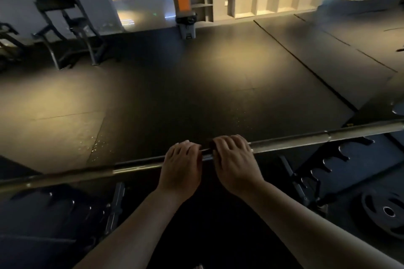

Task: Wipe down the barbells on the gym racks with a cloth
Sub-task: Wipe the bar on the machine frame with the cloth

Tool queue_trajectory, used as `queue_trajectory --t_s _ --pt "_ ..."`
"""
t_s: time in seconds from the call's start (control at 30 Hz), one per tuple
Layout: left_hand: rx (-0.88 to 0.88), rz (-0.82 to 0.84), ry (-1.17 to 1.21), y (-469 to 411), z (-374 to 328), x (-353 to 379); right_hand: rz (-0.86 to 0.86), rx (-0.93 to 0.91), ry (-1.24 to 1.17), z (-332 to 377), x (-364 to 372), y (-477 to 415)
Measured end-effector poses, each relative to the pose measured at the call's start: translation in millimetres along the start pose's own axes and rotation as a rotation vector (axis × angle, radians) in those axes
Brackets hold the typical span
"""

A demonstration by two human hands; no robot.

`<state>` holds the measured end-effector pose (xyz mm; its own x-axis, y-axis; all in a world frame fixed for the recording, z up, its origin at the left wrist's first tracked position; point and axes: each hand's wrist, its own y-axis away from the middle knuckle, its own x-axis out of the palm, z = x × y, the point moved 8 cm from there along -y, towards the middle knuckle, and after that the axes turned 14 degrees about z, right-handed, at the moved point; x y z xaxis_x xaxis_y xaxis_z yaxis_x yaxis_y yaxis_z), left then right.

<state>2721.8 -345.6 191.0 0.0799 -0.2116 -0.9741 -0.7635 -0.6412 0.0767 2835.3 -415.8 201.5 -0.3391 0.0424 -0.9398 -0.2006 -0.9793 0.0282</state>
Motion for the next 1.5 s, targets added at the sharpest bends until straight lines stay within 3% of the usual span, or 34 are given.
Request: queue_trajectory --t_s 0.07,0.13,0.23,0.33,0.53,0.67,0.77,0.9,1.0,1.1,1.2,1.4,1.5 --pt "-0.022 0.023 -0.011 3 2 3 0.12 -0.111 0.013 11 1 -5" --pt "-0.043 0.01 -0.002 7 6 2 0.121 -0.129 0.02 -2 -6 -6" --pt "-0.087 -0.04 0.023 15 11 0 -0.005 0.003 0.03 -30 -18 3" --pt "-0.131 -0.029 0.031 18 13 5 0.004 0.094 0.041 -16 -5 3" --pt "-0.122 0.034 0.012 22 11 13 0.193 -0.166 0.062 22 9 -13" --pt "-0.166 -0.043 0.073 35 26 3 0.066 0.024 0.051 -14 -1 -6" --pt "-0.155 -0.057 0.094 37 32 4 0.033 0.092 0.025 -1 8 -4" --pt "-0.099 -0.042 0.072 35 32 4 0.163 -0.094 0.043 43 23 -16" --pt "-0.091 -0.054 0.062 39 38 5 0.197 -0.188 0.12 38 19 -21" --pt "-0.138 -0.115 0.101 46 58 2 0.094 -0.039 0.129 14 7 -18" --pt "-0.166 -0.143 0.104 48 72 1 0.096 0.12 0.047 23 15 -22" --pt "-0.112 -0.1 0.039 50 71 6 0.272 -0.14 0.087 88 38 -44" --pt "-0.139 -0.144 0.077 54 84 0 0.186 -0.091 0.131 66 26 -39"
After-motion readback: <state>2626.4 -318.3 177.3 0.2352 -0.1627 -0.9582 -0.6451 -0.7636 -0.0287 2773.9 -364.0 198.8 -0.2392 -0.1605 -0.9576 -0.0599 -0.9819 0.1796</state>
